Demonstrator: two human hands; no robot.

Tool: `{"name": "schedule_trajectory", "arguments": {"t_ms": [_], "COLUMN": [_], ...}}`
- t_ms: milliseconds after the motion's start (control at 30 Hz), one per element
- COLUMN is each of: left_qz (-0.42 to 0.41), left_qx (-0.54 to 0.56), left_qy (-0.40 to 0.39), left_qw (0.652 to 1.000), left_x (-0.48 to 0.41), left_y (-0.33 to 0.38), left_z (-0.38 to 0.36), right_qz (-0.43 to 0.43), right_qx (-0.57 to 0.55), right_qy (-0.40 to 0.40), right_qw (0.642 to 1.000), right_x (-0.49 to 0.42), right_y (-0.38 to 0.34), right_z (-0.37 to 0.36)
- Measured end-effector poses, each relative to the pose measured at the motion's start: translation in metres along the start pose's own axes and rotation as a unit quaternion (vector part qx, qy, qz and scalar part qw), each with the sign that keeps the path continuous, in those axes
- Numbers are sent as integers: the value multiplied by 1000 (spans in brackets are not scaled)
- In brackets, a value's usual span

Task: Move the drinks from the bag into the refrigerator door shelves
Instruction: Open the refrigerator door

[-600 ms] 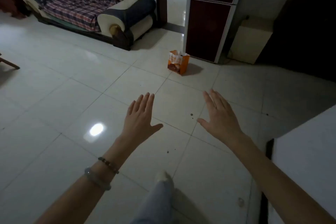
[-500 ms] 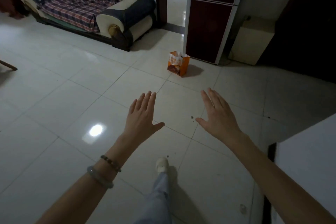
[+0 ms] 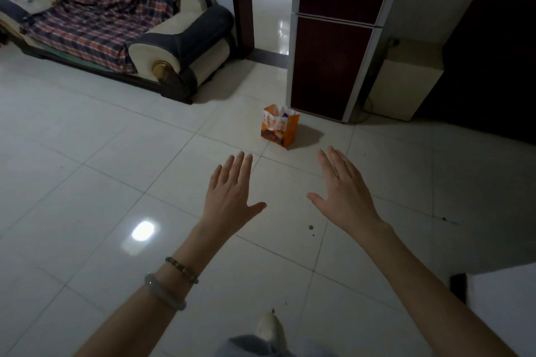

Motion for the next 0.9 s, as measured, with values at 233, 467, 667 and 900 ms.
{"name": "schedule_trajectory", "arguments": {"t_ms": [233, 467, 667, 900], "left_qz": [-13, 10, 22, 34], "left_qx": [8, 17, 17, 22], "left_qy": [-16, -7, -12, -29], "left_qw": [1000, 1000, 1000, 999], "left_x": [-99, -217, -345, -450], "left_y": [-39, -84, -114, -143], "left_z": [-12, -32, -37, -49], "right_qz": [-18, -6, -9, 14], "right_qx": [0, -2, 3, -3], "right_qy": [0, 6, -4, -35], "right_qw": [1000, 1000, 1000, 999], "right_x": [-103, -235, -366, -481], "right_y": [8, 28, 52, 65], "right_z": [-8, -13, -12, -20]}}
Point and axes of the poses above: each hand's wrist, its own x-axis away from the middle knuckle, its own z-axis out of the back of the hand, y = z × x, the point moved 5 cm from there along -x, towards the middle knuckle, and after that the axes turned 11 degrees about -z, right-handed, at the moved point
